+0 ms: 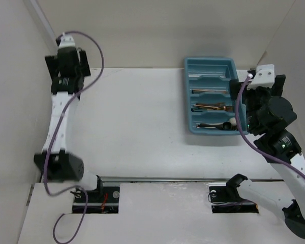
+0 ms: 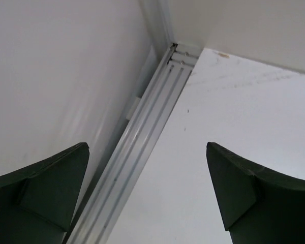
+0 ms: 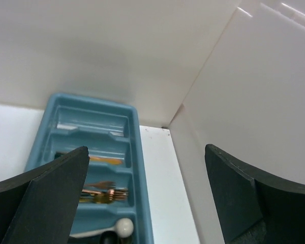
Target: Sort the eating utensils into containers
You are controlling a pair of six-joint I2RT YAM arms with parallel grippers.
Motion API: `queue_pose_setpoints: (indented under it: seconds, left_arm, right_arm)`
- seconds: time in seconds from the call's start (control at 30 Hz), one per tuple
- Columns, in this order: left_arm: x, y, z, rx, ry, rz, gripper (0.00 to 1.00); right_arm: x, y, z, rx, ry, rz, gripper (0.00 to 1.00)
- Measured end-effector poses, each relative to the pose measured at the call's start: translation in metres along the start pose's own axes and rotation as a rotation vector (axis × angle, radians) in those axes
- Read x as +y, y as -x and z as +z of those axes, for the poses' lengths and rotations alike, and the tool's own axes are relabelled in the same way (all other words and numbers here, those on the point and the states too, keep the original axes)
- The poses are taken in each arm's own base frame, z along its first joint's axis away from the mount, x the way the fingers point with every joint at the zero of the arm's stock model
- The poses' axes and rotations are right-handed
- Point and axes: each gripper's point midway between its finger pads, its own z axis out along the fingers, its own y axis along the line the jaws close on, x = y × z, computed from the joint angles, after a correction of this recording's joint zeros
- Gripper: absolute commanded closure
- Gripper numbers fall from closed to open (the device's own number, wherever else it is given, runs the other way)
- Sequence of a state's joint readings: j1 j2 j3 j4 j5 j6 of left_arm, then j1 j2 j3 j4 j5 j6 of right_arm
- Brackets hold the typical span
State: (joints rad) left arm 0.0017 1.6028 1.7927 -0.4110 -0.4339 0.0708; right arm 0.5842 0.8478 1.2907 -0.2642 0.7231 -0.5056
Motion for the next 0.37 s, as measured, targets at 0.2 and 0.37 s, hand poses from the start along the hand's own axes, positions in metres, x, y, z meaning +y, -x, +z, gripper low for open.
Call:
queue_pose_setpoints:
  seconds: [0.2, 0.37]
  left_arm:
    - [0.036, -0.067, -0.137, -0.164, -0.132, -0.061, 0.0]
    - [0.061, -0.105, -0.184, -0.355, -0.154, -0.184, 0.0]
  right_arm:
    - [-0.017, 0.0, -0.003, 0.006, -0.116, 0.149, 0.0]
    - [-0.015, -0.008, -0.005, 0.014, -0.125, 0.194, 0.0]
